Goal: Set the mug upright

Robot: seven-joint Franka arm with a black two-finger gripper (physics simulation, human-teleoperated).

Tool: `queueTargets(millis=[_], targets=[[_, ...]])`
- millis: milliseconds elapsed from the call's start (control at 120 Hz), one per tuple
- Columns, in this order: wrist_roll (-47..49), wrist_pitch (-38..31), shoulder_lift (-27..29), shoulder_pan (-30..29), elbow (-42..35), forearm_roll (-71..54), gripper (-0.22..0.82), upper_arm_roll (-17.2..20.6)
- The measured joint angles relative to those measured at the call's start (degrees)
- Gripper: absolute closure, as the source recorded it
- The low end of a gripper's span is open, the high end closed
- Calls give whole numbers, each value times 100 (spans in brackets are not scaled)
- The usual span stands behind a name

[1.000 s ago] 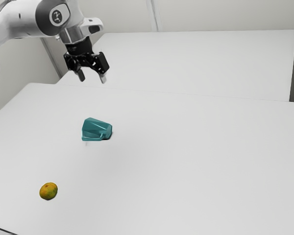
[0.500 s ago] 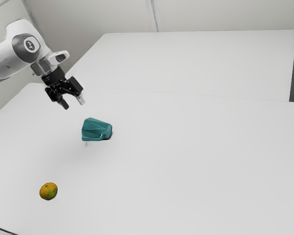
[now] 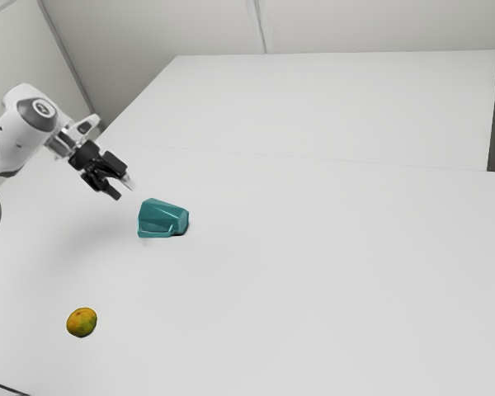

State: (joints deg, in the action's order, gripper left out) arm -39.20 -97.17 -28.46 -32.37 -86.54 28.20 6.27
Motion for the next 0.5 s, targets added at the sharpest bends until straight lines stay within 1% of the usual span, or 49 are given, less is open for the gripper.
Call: queueTargets(millis=[133,308,500], targets=[[-326,74,-328,-118,100,579,0,8],[-649,159,-547,-199,101,1154,0,19],[-869,232,-806,-237,77,1456,0,65]])
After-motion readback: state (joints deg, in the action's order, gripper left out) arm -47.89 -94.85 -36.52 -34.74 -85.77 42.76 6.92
